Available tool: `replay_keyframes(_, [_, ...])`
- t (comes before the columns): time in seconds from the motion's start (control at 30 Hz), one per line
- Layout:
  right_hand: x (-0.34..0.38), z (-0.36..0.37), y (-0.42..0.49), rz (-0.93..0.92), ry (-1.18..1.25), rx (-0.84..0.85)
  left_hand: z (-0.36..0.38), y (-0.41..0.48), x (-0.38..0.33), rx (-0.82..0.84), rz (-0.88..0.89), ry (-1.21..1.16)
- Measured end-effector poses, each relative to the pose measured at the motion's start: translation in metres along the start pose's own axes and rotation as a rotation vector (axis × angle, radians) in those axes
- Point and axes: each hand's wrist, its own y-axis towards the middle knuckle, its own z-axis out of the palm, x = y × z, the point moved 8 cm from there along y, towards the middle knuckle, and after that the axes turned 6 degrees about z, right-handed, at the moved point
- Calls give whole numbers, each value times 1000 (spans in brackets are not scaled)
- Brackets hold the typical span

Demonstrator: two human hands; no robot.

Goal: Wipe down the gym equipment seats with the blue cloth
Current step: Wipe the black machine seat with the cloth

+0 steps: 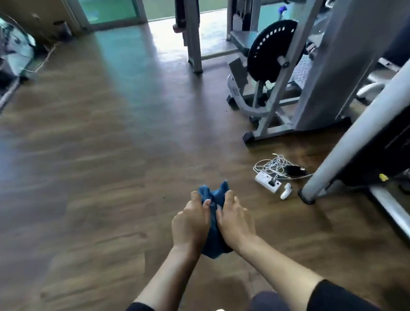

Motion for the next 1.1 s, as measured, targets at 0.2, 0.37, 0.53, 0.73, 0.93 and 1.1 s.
replay_keyframes(0.2, [52, -1, 102, -26, -6, 18, -6, 108, 33, -19, 17, -21])
replay_keyframes(0.37, [91, -11, 221, -44, -3, 10, -1, 231, 50, -41, 50, -18])
replay_keyframes(0.53, [139, -39, 349, -81, -20, 3, -10, 364, 58, -60, 34, -28])
replay_keyframes(0.73, [211, -69, 494, -154, -51, 9, -35, 518, 79, -116, -52, -45])
replay_keyframes(0.93, [264, -63, 617, -154, -68, 32, -32, 647, 119, -94, -79, -85])
replay_keyframes(1.1, [305, -69, 735, -76, -22, 18, -30, 779, 139, -44, -17, -55])
